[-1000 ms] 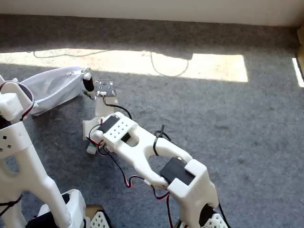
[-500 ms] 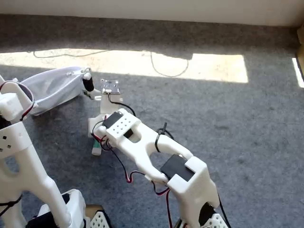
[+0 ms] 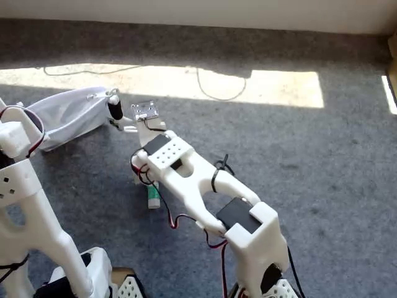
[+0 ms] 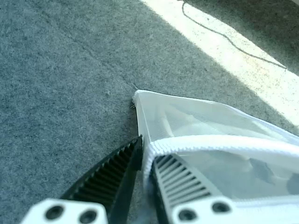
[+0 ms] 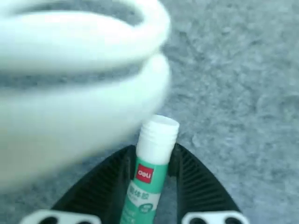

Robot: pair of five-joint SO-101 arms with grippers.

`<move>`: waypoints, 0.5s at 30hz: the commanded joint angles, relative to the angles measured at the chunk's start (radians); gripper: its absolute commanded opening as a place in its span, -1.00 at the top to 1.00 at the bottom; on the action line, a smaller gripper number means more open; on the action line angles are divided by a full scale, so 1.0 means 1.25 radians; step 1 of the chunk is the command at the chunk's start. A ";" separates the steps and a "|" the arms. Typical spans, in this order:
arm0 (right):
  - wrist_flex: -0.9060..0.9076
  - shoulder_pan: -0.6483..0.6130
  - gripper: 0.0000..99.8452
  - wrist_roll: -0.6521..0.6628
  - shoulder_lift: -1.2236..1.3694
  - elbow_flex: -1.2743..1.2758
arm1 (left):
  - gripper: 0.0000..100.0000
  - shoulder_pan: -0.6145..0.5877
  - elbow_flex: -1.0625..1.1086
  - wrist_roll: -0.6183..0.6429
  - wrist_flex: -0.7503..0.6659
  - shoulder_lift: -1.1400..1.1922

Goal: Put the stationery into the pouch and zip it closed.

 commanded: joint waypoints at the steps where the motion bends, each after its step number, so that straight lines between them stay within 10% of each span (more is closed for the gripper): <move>1: 0.079 0.062 0.84 0.041 -0.064 -0.007 | 0.99 -0.002 -0.026 0.009 -0.009 -0.014; 15: 0.160 0.141 0.69 0.149 -0.114 0.044 | 0.99 -0.001 -0.026 0.011 -0.009 -0.014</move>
